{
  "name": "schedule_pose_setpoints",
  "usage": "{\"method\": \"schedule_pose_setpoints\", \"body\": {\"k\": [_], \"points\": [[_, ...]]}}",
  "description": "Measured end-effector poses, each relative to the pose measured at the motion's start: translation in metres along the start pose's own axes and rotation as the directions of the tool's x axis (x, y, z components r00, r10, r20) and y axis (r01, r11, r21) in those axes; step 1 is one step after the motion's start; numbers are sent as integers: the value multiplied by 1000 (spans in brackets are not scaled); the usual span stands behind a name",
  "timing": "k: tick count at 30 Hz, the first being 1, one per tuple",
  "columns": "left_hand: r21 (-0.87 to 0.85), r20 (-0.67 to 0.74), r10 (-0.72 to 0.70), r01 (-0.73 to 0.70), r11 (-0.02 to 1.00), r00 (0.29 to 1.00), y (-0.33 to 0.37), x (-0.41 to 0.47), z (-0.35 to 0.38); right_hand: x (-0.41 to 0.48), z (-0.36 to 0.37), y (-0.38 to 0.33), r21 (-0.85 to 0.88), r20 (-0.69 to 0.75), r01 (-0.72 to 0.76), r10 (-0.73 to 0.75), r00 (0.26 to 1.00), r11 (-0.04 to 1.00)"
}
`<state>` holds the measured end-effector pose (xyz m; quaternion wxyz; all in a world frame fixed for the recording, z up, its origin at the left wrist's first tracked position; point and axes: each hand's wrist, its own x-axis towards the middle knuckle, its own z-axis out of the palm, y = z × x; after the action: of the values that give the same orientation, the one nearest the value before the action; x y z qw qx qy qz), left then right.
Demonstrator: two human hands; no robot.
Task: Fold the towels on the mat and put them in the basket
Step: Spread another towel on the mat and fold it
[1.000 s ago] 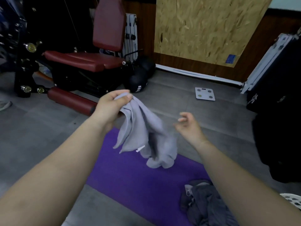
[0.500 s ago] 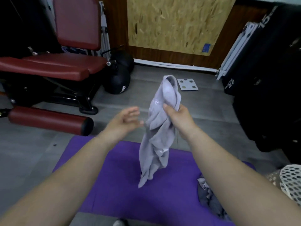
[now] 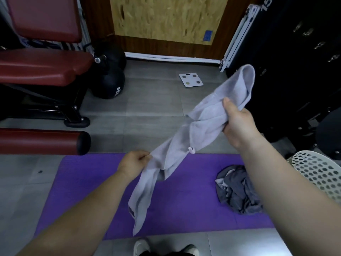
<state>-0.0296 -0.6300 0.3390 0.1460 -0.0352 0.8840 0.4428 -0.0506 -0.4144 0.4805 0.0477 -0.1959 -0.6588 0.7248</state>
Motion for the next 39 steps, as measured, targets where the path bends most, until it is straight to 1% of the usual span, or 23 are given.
{"method": "schedule_pose_setpoints", "body": {"k": [2, 4, 7, 8, 9, 10, 11, 12, 13, 14, 15, 17, 19, 21, 23, 25, 27, 29, 30, 32, 35, 37, 39], "points": [[-112, -5, 0, -1, 994, 1000, 0, 0, -8, 1, -11, 7, -74, -52, -26, 23, 998, 997], [-164, -29, 38, -42, 985, 999, 6, 1, -15, 7, -22, 20, -136, -144, -55, 35, 989, 989], [-186, -16, 102, -103, 977, 995, 20, -2, -23, 11, -32, 41, -408, -305, -101, -31, 952, 907], [-189, 7, 135, -131, 973, 991, 24, -3, -24, 8, -29, 48, -506, -306, -90, -80, 949, 858], [-188, 41, 168, -158, 969, 985, 30, -4, -24, 3, -23, 55, -579, -230, -36, -121, 966, 814], [-188, 73, 203, -187, 964, 976, 36, -6, -23, -4, -15, 62, -616, -80, 47, -122, 989, 786], [-200, 90, 234, -213, 956, 968, 41, -7, -21, -13, -3, 68, -647, 120, 132, -70, 990, 751], [-219, 93, 257, -232, 948, 962, 47, -9, -21, -23, 9, 74, -703, 317, 222, 18, 948, 676], [-249, 89, 266, -238, 939, 960, 52, -10, -20, -31, 19, 80, -741, 460, 312, 111, 881, 595], [-280, 81, 278, -246, 928, 957, 56, -12, -22, -36, 28, 85, -750, 525, 365, 161, 836, 552], [-305, 75, 286, -251, 919, 955, 59, -13, -24, -41, 35, 86, -735, 537, 354, 178, 824, 578], [-327, 50, 285, -254, 910, 957, 60, -16, -30, -44, 43, 85, -700, 505, 314, 134, 853, 641], [-350, 25, 276, -250, 903, 961, 57, -18, -37, -39, 45, 82, -735, 474, 365, 47, 879, 571], [-426, 0, 239, -216, 879, 971, 54, -21, -42, -34, 47, 78, -722, 469, 376, 12, 883, 581], [-420, -73, 189, -202, 885, 979, 47, -26, -42, -32, 52, 74, -690, 453, 349, 2, 891, 635], [-316, -145, 168, -207, 926, 975, 36, -32, -38, -30, 57, 70, -616, 411, 284, -8, 912, 735], [-268, -83, 180, -196, 943, 980, 30, -40, -28, -29, 62, 67, -540, 361, 217, -9, 933, 813], [-280, 0, 190, -183, 942, 982, 27, -43, -14, -31, 68, 66, -515, 338, 165, 22, 941, 841], [-293, -10, 193, -187, 938, 981, 26, -42, -8, -33, 71, 64, -514, 336, 138, 51, 940, 847], [-283, -92, 167, -186, 941, 982, 27, -36, 0, -37, 72, 61, -484, 345, 52, 136, 929, 873], [-200, -208, 88, -131, 971, 974, 22, -27, 6, -43, 65, 55, -297, 407, -194, 308, 860, 935], [-226, -192, 56, -100, 969, 980, 15, -22, 9, -46, 57, 53, -251, 471, -291, 379, 797, 923], [-348, -94, 58, -87, 933, 994, 16, -25, 8, -49, 49, 53, -262, 511, -335, 425, 747, 905]]}}
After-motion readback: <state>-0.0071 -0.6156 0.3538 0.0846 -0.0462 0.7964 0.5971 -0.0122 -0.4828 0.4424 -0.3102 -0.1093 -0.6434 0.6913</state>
